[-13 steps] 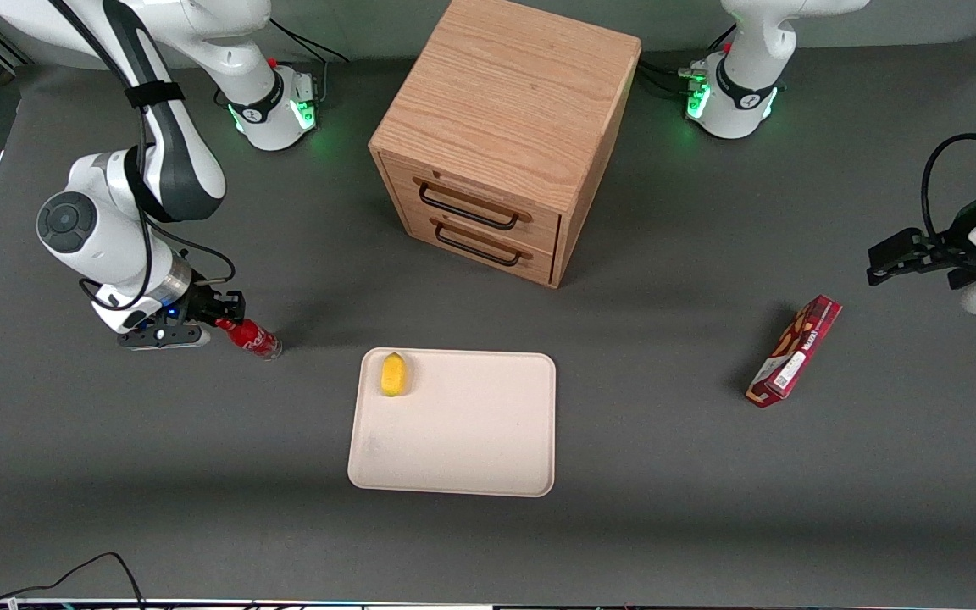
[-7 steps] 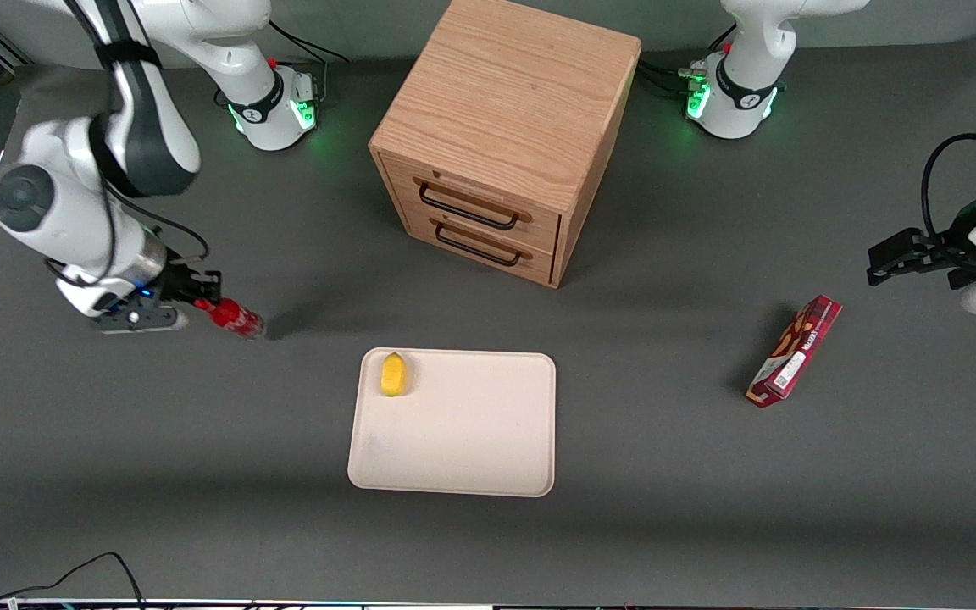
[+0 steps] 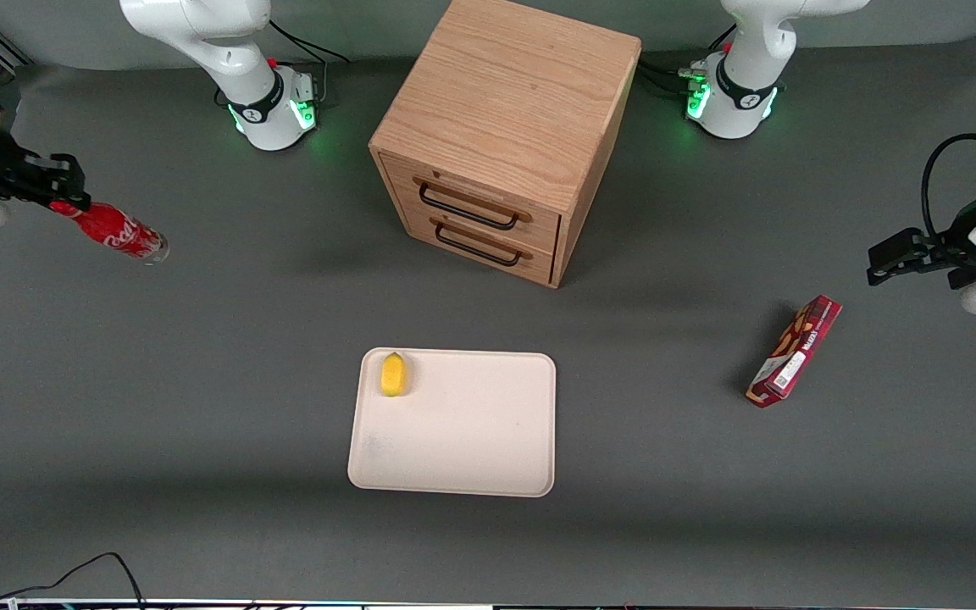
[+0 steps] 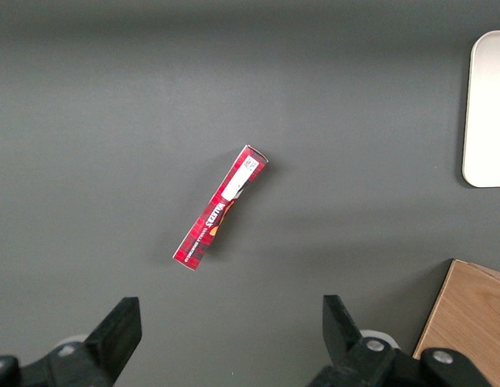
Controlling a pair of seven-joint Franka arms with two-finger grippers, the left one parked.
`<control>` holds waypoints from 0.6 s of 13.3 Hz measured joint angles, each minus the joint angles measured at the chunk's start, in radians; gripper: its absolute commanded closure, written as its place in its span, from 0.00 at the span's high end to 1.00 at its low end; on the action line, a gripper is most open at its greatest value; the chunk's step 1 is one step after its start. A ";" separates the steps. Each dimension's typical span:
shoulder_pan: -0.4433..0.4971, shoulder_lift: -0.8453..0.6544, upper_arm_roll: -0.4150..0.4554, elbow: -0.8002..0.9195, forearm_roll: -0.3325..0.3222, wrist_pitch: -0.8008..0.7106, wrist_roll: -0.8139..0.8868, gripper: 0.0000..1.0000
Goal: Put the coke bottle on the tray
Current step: 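Lift the bottle and swing it toward the white tray, then lower the bottle onto the tray beside the lemon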
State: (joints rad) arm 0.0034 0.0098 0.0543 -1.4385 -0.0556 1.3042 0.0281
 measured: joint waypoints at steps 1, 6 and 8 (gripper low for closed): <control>0.002 0.053 0.003 0.042 0.000 -0.007 0.003 0.00; 0.142 0.447 0.008 0.307 0.000 0.081 0.254 0.00; 0.224 0.583 0.009 0.373 0.000 0.239 0.408 0.00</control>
State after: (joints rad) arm 0.2270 0.5927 0.0635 -1.0660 -0.0554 1.5433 0.4359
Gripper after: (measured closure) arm 0.687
